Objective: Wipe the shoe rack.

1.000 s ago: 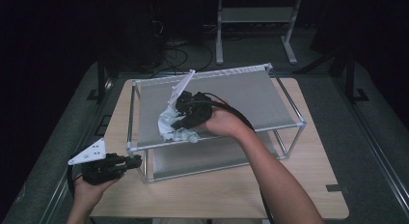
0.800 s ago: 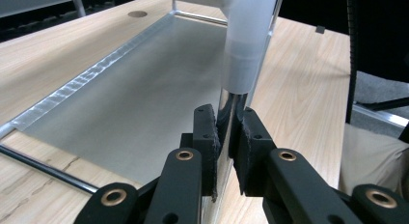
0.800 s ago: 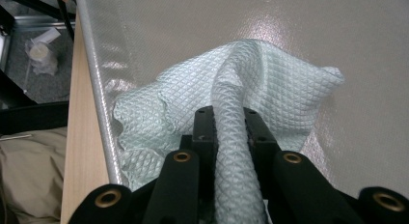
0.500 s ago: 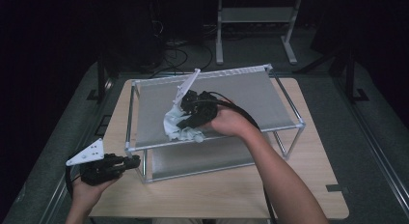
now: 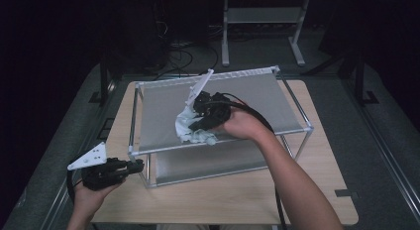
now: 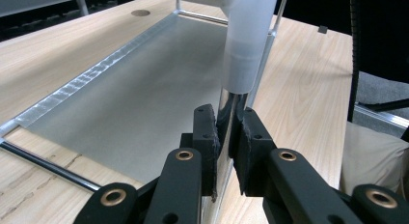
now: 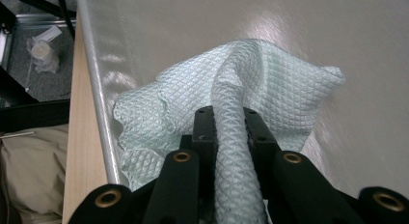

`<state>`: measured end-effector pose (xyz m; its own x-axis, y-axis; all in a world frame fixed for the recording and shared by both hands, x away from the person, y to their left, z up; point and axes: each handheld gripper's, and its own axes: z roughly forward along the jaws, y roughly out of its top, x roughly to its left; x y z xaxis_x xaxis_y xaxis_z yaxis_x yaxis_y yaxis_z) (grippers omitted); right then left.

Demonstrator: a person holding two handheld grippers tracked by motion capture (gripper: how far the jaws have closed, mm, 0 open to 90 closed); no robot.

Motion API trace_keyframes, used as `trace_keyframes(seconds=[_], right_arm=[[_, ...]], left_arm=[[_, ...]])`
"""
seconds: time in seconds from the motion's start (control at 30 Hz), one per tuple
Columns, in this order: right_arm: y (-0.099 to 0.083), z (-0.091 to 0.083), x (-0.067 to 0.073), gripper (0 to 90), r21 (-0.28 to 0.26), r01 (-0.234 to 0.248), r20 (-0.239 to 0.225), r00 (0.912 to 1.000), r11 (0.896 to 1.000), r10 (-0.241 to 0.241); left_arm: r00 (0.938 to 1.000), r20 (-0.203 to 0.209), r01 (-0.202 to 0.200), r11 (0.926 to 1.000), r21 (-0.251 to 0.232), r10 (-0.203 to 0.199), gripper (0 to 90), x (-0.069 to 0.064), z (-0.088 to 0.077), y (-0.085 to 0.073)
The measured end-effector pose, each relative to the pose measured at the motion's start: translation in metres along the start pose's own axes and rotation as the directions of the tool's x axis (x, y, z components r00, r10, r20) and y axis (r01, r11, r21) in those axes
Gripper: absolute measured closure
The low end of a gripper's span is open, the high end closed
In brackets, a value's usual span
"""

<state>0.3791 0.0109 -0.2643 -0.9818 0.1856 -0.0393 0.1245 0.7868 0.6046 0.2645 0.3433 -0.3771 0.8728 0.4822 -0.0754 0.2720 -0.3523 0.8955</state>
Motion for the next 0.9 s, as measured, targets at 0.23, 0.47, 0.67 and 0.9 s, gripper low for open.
trace_keyframes(seconds=[0.23,0.47,0.67,0.9], right_arm=[[0.024,0.018,0.011,78.3,-0.02,0.04,-0.021,0.999,0.999,-0.04],[-0.001,-0.001,-0.005,78.3,0.005,-0.015,0.018,0.9997,1.0,0.015],[0.016,0.012,0.004,78.3,-0.004,0.018,0.009,0.9998,1.0,-0.018],[-0.003,-0.001,-0.007,78.3,0.002,-0.017,0.013,0.9998,1.0,0.017]], left_arm=[[1.0,-0.009,-0.001,1.0,0.009,0.001,80.3,0.0,-0.002,0.0],[1.0,-0.005,-0.002,1.0,0.003,0.002,80.3,0.0,-0.001,0.0],[0.9999,-0.012,-0.005,1.0,0.005,0.005,80.4,0.0,-0.001,0.0],[0.9999,-0.012,-0.003,1.0,-0.002,0.003,80.4,-0.001,-0.001,0.0]])
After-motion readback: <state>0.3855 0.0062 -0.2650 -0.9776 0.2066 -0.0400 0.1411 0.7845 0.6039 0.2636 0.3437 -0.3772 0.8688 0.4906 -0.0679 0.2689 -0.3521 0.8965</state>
